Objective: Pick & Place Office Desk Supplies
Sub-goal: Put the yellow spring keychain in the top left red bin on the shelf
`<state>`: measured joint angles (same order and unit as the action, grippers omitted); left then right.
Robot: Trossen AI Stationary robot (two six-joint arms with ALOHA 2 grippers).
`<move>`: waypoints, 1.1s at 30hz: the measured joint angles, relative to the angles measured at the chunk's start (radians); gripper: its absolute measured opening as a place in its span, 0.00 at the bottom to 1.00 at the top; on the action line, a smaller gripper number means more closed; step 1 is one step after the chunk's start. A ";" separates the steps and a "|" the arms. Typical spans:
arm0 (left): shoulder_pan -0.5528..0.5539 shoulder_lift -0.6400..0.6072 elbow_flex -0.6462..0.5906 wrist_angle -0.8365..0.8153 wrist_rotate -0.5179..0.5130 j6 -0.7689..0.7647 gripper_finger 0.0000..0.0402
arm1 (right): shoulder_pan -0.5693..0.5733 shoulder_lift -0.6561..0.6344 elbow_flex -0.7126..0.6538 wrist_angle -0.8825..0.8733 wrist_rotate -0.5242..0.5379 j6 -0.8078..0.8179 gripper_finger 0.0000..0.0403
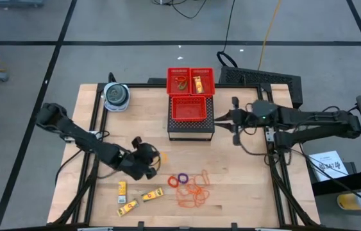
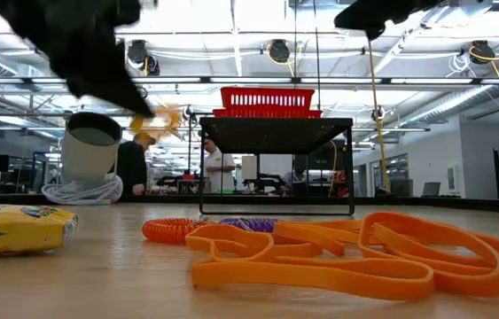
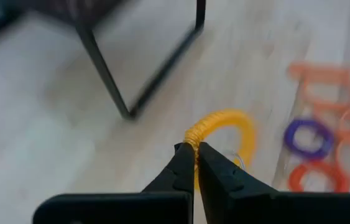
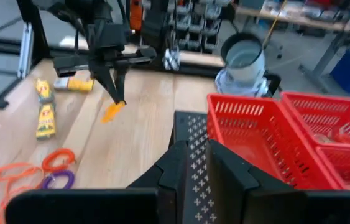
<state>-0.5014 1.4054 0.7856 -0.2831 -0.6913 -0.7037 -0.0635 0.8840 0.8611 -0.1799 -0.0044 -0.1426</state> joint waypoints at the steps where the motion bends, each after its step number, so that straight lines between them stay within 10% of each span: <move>1: 0.003 -0.022 0.000 0.021 -0.026 0.044 0.01 | 0.000 -0.023 -0.016 -0.003 0.000 0.004 0.12; 7: 0.068 -0.108 0.003 0.277 -0.101 0.364 0.05 | 0.000 -0.153 -0.148 0.051 0.000 0.068 0.12; 15: 0.307 -0.131 0.003 0.603 0.059 0.688 0.03 | 0.000 -0.240 -0.342 0.292 0.000 0.116 0.12; 33: 0.891 -0.039 0.140 0.667 0.405 0.641 0.05 | 0.000 -0.260 -0.444 0.405 0.000 0.117 0.12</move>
<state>0.3900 1.3664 0.9258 0.3842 -0.2863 -0.0631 -0.0635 0.6243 0.4171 0.2252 -0.0048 -0.0254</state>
